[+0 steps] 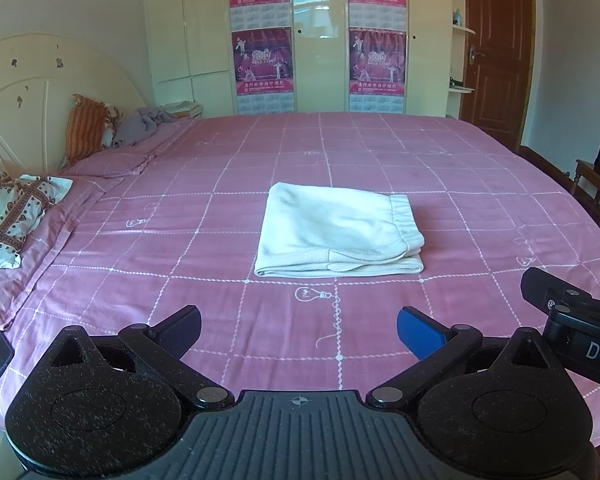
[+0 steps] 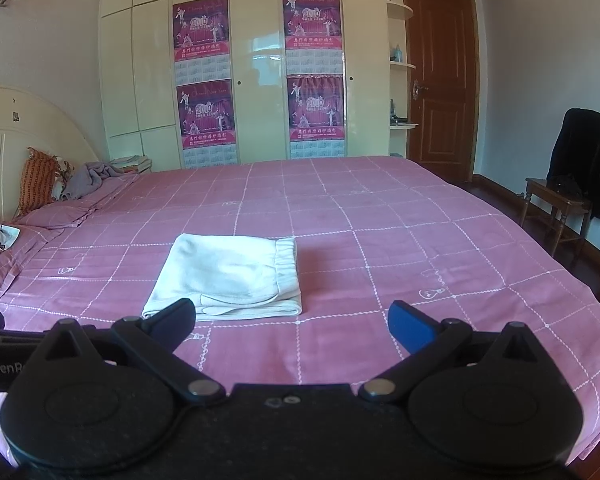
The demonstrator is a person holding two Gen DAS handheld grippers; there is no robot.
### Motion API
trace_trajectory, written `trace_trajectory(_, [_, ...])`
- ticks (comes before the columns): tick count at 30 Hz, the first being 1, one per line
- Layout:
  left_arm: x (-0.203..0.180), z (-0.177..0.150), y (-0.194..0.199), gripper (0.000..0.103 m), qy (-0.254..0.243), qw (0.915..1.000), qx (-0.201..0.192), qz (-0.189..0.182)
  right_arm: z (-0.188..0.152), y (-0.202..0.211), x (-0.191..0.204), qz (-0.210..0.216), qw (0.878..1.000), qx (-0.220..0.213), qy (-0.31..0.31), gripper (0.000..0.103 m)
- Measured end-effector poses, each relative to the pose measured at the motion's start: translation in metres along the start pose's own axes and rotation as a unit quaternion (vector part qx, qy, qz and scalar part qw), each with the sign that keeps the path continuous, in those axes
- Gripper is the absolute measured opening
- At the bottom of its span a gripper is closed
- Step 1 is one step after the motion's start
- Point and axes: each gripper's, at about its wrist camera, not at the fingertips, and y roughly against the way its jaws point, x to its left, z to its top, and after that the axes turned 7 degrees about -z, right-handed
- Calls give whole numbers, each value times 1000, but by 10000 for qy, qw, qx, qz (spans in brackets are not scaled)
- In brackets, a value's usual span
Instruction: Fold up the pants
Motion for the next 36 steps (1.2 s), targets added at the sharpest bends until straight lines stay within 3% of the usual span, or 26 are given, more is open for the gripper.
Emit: trace_trajectory(36, [-3,0,-11,103,52,9999,-26,-107,-4,-4,1,0,10000,52,-72,103])
